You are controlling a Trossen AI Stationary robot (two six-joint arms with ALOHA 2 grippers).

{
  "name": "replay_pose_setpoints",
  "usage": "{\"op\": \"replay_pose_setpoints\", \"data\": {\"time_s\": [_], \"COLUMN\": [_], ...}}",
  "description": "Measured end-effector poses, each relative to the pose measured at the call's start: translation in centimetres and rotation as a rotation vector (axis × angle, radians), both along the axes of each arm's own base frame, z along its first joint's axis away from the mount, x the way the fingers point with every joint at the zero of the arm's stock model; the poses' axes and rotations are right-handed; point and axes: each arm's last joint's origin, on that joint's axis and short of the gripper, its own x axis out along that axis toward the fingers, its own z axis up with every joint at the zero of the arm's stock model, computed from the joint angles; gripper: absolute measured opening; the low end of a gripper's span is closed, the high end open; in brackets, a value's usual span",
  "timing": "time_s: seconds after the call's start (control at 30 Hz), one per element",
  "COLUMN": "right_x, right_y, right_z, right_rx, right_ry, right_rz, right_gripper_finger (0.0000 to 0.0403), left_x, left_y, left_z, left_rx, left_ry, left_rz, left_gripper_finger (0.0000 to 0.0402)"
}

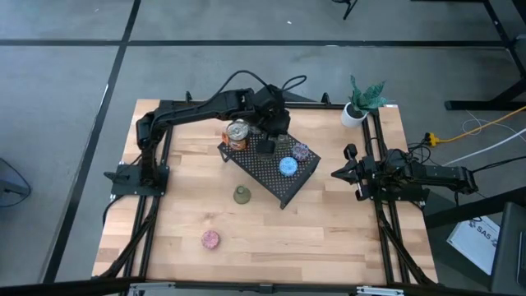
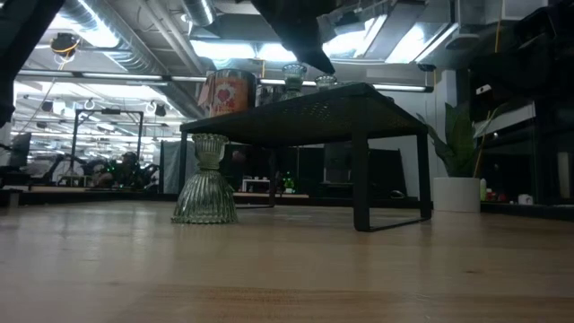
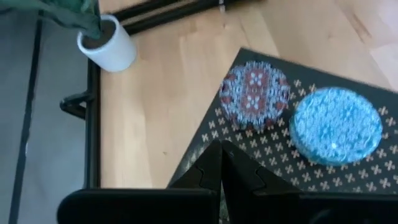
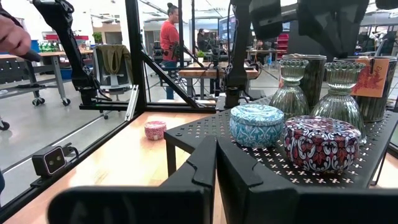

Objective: Pick & Place candle stick holders
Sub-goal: Adjust the glass candle holders on the shelf

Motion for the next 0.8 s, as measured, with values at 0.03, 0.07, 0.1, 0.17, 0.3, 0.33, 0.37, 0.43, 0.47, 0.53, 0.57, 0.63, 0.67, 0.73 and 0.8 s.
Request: {"op": "replay_pose_setpoints", "data": {"time_s": [0.03, 0.07, 0.1, 0.17, 0.3, 0.33, 0.37, 0.43, 0.47, 0.53, 0.57, 0.63, 0.67, 0.73, 0.8], "right_x": [0.0, 0.0, 0.0, 0.0, 0.0, 0.0, 0.0, 0.0, 0.0, 0.0, 0.0, 0.0, 0.0, 0.0, 0.0], "right_y": [0.0, 0.0, 0.0, 0.0, 0.0, 0.0, 0.0, 0.0, 0.0, 0.0, 0.0, 0.0, 0.0, 0.0, 0.0], "right_z": [0.0, 0.0, 0.0, 0.0, 0.0, 0.0, 0.0, 0.0, 0.0, 0.0, 0.0, 0.0, 0.0, 0.0, 0.0], "right_rx": [0.0, 0.0, 0.0, 0.0, 0.0, 0.0, 0.0, 0.0, 0.0, 0.0, 0.0, 0.0, 0.0, 0.0, 0.0], "right_ry": [0.0, 0.0, 0.0, 0.0, 0.0, 0.0, 0.0, 0.0, 0.0, 0.0, 0.0, 0.0, 0.0, 0.0, 0.0], "right_rz": [0.0, 0.0, 0.0, 0.0, 0.0, 0.0, 0.0, 0.0, 0.0, 0.0, 0.0, 0.0, 0.0, 0.0, 0.0], "right_gripper_finger": [0.0016, 0.0016, 0.0016, 0.0016, 0.0016, 0.0016, 0.0016, 0.0016, 0.0016, 0.0016, 0.0016, 0.0016, 0.0016, 0.0016, 0.0016], "left_x": [-0.1, -0.1, -0.1, -0.1, -0.2, -0.3, -0.3, -0.5, -0.5, -0.5, -0.5, -0.5, -0.6, -0.6, -0.5], "left_y": [0.1, 0.2, 0.2, 0.2, 0.4, 0.6, 0.7, 0.9, 1.0, 1.0, 1.0, 1.1, 1.1, 1.3, 1.3], "left_z": [-0.1, -0.2, -0.2, -0.1, -0.1, -0.2, -0.2, -0.3, -0.3, -0.3, -0.3, -0.3, -0.3, -0.3, -0.5], "left_rx": [-0.002, -0.003, -0.003, -0.002, 0.002, 0.002, 0.0, -0.002, -0.002, 0.0, 0.003, 0.008, 0.008, 0.01, 0.013], "left_ry": [0.009, 0.013, 0.012, 0.009, 0.015, 0.02, 0.026, 0.034, 0.035, 0.036, 0.037, 0.037, 0.037, 0.038, 0.043], "left_rz": [0.002, 0.004, 0.004, 0.006, 0.014, 0.018, 0.022, 0.027, 0.03, 0.029, 0.026, 0.023, 0.023, 0.026, 0.032], "left_gripper_finger": [0.0001, 0.0001, 0.0002, 0.0001, 0.0001, 0.0002, 0.0001, 0.0001, 0.0001, 0.0002, 0.0002, 0.0001, 0.0001, 0.0001, 0.0001]}}
